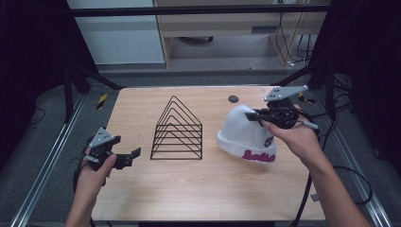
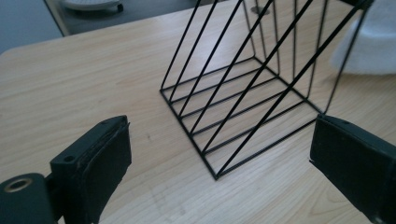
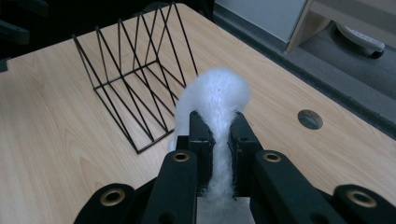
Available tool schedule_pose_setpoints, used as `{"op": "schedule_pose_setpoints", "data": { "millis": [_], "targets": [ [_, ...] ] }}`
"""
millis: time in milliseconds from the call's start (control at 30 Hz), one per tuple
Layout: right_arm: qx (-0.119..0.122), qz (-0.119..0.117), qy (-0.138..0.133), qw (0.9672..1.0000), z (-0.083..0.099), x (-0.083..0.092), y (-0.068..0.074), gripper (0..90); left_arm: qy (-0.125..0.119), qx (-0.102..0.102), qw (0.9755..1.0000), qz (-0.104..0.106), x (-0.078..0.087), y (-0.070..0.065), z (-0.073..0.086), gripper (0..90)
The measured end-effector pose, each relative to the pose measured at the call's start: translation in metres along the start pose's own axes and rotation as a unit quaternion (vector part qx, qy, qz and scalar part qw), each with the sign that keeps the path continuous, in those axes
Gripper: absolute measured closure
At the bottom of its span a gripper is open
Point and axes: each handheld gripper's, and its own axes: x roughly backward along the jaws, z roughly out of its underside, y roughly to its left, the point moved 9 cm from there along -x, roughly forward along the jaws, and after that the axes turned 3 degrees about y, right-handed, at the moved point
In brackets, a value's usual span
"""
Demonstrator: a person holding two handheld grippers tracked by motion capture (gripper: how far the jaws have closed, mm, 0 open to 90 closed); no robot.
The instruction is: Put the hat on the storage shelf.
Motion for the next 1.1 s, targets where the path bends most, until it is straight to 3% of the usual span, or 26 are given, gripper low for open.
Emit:
{"op": "schedule_pose_setpoints", "data": {
  "millis": [133, 467, 533, 1100],
  "targets": [
    [0.001, -0.004, -0.014, 0.9999, -0.014, 0.004, 0.001, 83.0, -0.013, -0.01, 0.9998, 0.009, 0.008, -0.007, -0.011, 4.6],
    [0.014, -0.005, -0.03, 0.9994, -0.04, 0.014, 0.01, 83.0, -0.005, -0.04, 0.9991, 0.01, 0.014, -0.016, -0.029, 4.5],
    [0.017, -0.007, -0.032, 0.9993, -0.047, 0.015, 0.012, 83.0, -0.004, -0.041, 0.9989, 0.022, 0.014, -0.02, -0.034, 4.5],
    [0.032, -0.015, -0.064, 0.9973, -0.092, 0.022, 0.026, 83.0, -0.005, -0.066, 0.9972, 0.034, 0.017, -0.029, -0.054, 4.2]
  ]
}}
